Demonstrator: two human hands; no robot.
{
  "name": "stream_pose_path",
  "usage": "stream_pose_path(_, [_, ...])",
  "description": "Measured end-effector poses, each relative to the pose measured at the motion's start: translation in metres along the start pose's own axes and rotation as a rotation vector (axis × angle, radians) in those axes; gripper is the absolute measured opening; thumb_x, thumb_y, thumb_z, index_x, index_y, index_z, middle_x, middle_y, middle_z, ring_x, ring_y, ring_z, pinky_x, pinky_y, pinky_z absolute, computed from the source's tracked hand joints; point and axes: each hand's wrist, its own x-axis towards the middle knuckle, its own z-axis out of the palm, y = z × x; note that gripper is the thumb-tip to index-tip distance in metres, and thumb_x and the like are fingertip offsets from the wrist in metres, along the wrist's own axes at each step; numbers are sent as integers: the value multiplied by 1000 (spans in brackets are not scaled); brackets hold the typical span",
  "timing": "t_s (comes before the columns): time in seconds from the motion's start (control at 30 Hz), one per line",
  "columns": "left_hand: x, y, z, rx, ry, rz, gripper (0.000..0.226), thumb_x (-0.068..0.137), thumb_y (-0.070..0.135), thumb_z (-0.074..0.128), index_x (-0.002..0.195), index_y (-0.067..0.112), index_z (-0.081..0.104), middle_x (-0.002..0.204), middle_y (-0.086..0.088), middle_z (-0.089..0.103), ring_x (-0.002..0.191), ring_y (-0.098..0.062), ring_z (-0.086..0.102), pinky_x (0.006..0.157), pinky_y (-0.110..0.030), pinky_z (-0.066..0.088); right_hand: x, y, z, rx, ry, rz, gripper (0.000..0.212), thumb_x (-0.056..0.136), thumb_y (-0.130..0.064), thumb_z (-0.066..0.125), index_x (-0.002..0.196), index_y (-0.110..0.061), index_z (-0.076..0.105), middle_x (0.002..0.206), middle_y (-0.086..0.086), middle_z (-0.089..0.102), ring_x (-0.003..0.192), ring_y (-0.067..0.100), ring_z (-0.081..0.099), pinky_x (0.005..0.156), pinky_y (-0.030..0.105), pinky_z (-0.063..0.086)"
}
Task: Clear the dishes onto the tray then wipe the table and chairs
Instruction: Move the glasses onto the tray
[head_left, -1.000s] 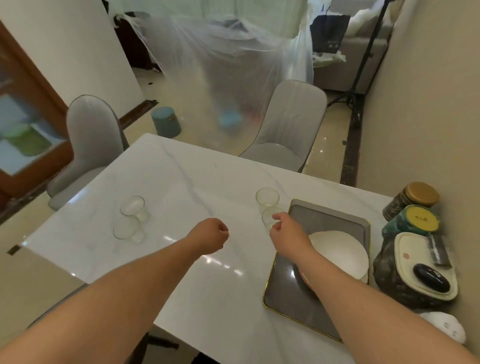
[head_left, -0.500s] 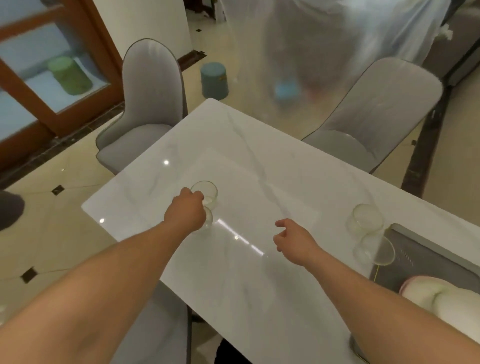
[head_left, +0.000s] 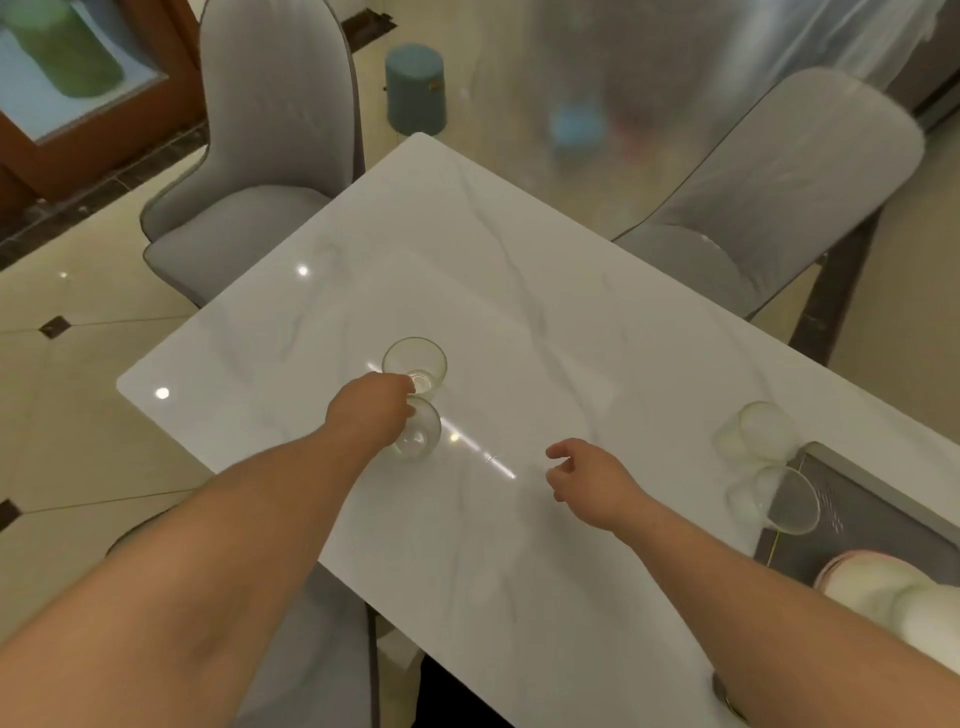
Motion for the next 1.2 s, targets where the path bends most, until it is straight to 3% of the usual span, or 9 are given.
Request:
stream_pose_path(0.1, [1,8,-3,47,36,45,20,98,21,56,115,23,68,85,2,57,79,-20,52,67,-28,38,-2,12,-1,4,10,19,36,98,-26,53,133,-23,57,110,-6,67,102,16,66,86,30,54])
stream_pose_path(0.23, [-4,29,-8,68,68,77,12,97,17,56,99,21,67,67,10,41,72,-20,51,62,-28,36,-8,25,-8,17,31,11,36,98,-24,52,132,-21,59,114,-5,67,105,16,66,91,33,54])
stream_pose_path(0.43, [-24,94,-16,72,72,173,11,96,16,56,93,20,65,70,5,49,73,-23,56,60,-28,35,-30,53,-38,-25,138,-44,43,99,-21,46,142,-22,50,107,-6,62,95,16,61,76,26,47])
stream_pose_path(0.6, [-50,183,-16,104,85,276,11,98,21,55,96,18,66,73,2,52,73,-22,54,60,-28,34,-45,106,-94,-18,396,-39,53,94,-14,49,146,-21,41,123,8,59,104,25,60,87,39,52])
stream_pose_path(0.73, [-69,250,-6,129,78,350,13,100,24,55,100,17,66,74,3,53,73,-21,53,62,-28,35,-45,159,-144,-105,590,27,59,90,-9,48,147,-20,41,136,16,46,119,37,51,97,43,45])
stream_pose_path(0.8, [-76,276,5,146,73,368,14,100,25,55,101,17,65,73,3,52,72,-21,53,62,-28,36,-40,185,-161,-128,529,63,64,90,-8,47,151,-25,35,141,17,38,120,38,50,96,41,45])
stream_pose_path(0.87, [-84,299,16,159,64,375,14,100,26,55,103,17,66,78,0,56,73,-22,55,62,-28,37,-31,207,-171,-178,414,83,70,91,-9,46,154,-34,28,141,16,37,114,36,54,84,36,45])
stream_pose_path(1.0, [-95,328,32,173,35,355,15,100,27,55,105,18,66,85,-4,64,76,-23,59,62,-28,39,-16,224,-173,-263,182,16,78,90,-7,46,156,-39,22,117,11,61,99,30,61,77,37,53])
stream_pose_path(1.2, [-105,334,47,165,19,302,15,100,28,54,104,20,66,77,2,56,71,-20,55,59,-28,36,0,231,-165,-318,289,-58,48,95,-9,46,140,-27,41,106,10,60,86,30,57,64,34,44])
